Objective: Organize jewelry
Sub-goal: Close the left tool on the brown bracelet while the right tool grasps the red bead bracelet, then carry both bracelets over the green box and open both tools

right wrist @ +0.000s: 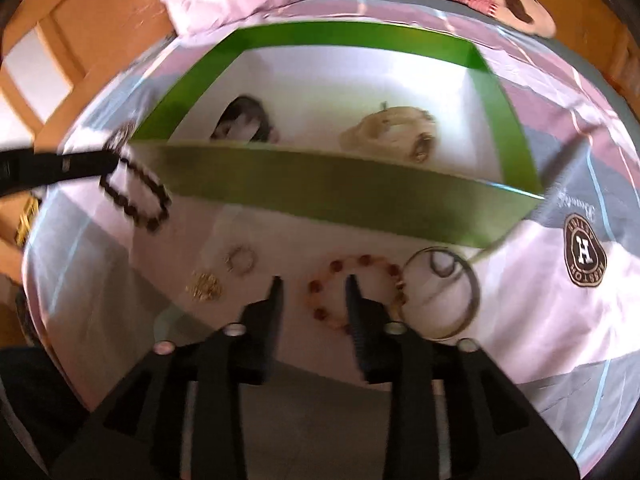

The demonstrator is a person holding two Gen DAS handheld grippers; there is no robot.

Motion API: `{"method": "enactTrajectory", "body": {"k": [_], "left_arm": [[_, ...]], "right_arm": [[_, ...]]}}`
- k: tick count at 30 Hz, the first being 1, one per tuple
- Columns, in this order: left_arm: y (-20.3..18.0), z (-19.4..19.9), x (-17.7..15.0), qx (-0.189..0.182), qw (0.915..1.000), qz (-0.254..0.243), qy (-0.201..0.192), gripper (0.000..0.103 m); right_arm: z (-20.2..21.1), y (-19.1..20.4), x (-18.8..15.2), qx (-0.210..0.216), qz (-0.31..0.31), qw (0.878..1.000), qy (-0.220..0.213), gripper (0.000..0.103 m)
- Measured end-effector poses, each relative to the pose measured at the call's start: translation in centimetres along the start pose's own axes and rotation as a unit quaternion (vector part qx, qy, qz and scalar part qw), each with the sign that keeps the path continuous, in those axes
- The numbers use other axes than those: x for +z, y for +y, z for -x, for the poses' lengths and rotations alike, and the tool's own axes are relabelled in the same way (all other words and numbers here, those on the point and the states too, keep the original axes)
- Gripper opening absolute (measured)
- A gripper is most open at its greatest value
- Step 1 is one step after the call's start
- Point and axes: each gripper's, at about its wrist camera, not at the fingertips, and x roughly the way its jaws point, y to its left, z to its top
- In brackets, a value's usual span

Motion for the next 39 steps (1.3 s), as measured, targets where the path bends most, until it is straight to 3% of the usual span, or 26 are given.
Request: {"method": "enactTrajectory", "body": {"k": [4,6,8,14,20,25,31,36,37,39], "left_arm": [[-0.3,-0.2,-0.2,0.001,1.0,-0.007,0.002,0.008],[-0.4,-0.1,-0.3,-0.001,1.0,-0.009,0.0,0.008],[-0.6,0.1,-0.3,-0.005,0.9999,-0.011,-0.005,0.008],[-1.2,1.3,0.0,-0.018,0.9991,-0.024,-0.032,0.008],[-1.8,3.1,0.5,-0.033,0.9965,-0.032,-0.07,0.008],[-2.5,3.9,1.4,-0.056,0.9928,-0.035,-0.1,0.008],[-4.2,3.3,3.9,-0.071,0.99,-0.036,-0.117,0.008],[-3.7,0.4,5.0,-0.063,0.9936,-0.017,-0.092,0.008],[-3.4,-0.3,5.1,-0.061,0.9947,-0.012,-0.082,0.008],[-3.0,-1.1,5.1,-0.054,0.996,-0.006,-0.07,0.008]], "right_arm": [[-1.9,0.2,-0.5,-0.008,0.005,1.0,0.026,0.034],[-1.8,0.4,-0.4,-0.011,0.011,1.0,0.021,0.009],[-1.4,0.6,-0.3,0.004,0.012,1.0,0.018,0.007],[1.5,0.2,0.3,0.038,0.003,0.999,-0.026,0.007],[7.1,-1.8,1.5,0.098,-0.03,0.984,-0.145,0.007],[9.9,-3.5,3.6,0.094,-0.047,0.97,-0.22,0.007],[8.8,-4.8,5.9,0.055,-0.065,0.97,-0.226,0.007],[5.7,-6.0,6.8,0.032,-0.087,0.979,-0.183,0.009],[5.3,-6.2,6.7,0.03,-0.094,0.98,-0.174,0.011],[5.3,-6.6,6.3,0.041,-0.107,0.979,-0.167,0.027]]}}
